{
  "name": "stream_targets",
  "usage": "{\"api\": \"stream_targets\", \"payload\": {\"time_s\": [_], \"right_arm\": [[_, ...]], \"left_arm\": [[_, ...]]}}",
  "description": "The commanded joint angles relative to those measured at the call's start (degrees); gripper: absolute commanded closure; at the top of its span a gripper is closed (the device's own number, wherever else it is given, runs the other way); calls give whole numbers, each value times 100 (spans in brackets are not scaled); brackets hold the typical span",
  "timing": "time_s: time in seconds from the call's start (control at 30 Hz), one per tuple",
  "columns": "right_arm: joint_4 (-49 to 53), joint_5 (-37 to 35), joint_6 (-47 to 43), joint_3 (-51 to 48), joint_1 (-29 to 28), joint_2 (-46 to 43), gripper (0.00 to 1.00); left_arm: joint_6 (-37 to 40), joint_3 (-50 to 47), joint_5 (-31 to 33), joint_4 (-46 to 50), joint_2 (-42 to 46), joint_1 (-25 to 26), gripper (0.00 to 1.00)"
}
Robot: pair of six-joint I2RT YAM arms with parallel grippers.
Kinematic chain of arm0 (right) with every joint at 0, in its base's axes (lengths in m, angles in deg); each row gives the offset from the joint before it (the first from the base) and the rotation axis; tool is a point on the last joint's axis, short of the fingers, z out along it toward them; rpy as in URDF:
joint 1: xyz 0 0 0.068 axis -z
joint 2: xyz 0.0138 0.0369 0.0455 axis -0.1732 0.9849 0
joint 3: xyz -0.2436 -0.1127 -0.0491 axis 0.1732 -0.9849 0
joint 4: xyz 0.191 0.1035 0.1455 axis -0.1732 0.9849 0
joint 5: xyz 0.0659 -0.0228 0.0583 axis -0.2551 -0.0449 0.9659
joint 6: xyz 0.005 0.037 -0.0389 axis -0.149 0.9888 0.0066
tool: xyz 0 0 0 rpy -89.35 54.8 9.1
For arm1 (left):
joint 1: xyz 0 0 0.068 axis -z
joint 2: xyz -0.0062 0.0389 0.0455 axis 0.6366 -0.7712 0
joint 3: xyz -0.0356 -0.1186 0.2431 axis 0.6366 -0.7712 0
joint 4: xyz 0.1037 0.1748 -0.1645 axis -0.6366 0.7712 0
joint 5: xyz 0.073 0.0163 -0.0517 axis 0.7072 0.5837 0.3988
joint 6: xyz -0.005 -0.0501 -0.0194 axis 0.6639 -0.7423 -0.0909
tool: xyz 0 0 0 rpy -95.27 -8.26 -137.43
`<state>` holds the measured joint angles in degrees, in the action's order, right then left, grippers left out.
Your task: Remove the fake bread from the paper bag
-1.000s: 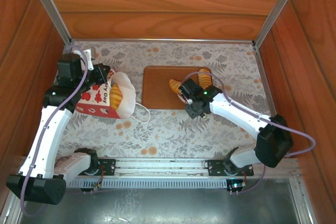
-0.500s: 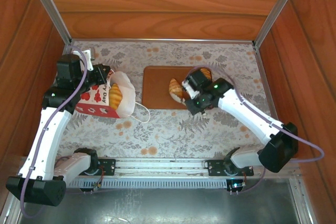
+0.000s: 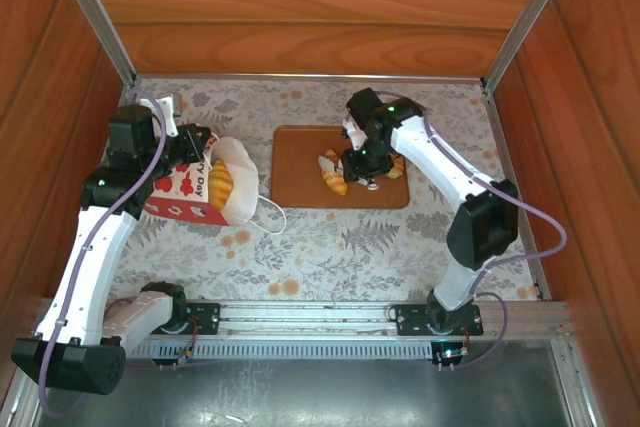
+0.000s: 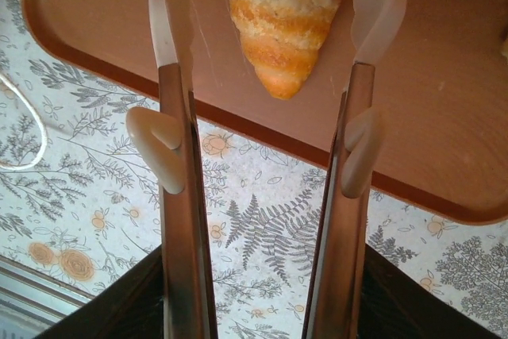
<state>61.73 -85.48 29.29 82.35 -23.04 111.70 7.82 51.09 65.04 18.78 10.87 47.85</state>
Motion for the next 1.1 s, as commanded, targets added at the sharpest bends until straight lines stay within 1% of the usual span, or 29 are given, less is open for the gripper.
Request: {"api": "stream_targets", "payload": {"time_s": [0.0,0.43,0.6,0.77,0.9,1.07], "right_arm": [[346,48,17,299,-119,79,45],[640,-380,50,664,-199,636,44],[687,-417,22,728,-214,728,47],[710,-506,63,741,-214,747,52],[680,-778,133,742,-172,685,53],[675,-932,135,878,-2,753,52]], "left_arm": [[-14,-54,-7,-189,81,24,100],[-8,-31,-7,-198,55,30,100],[-9,-24,-24,-206,18,26,100],[-14,-42,-24,-202,35,28,100],[-25,-71,-14,-202,70,28,100],[-26,-82,-6,-213,86,24,100]]}}
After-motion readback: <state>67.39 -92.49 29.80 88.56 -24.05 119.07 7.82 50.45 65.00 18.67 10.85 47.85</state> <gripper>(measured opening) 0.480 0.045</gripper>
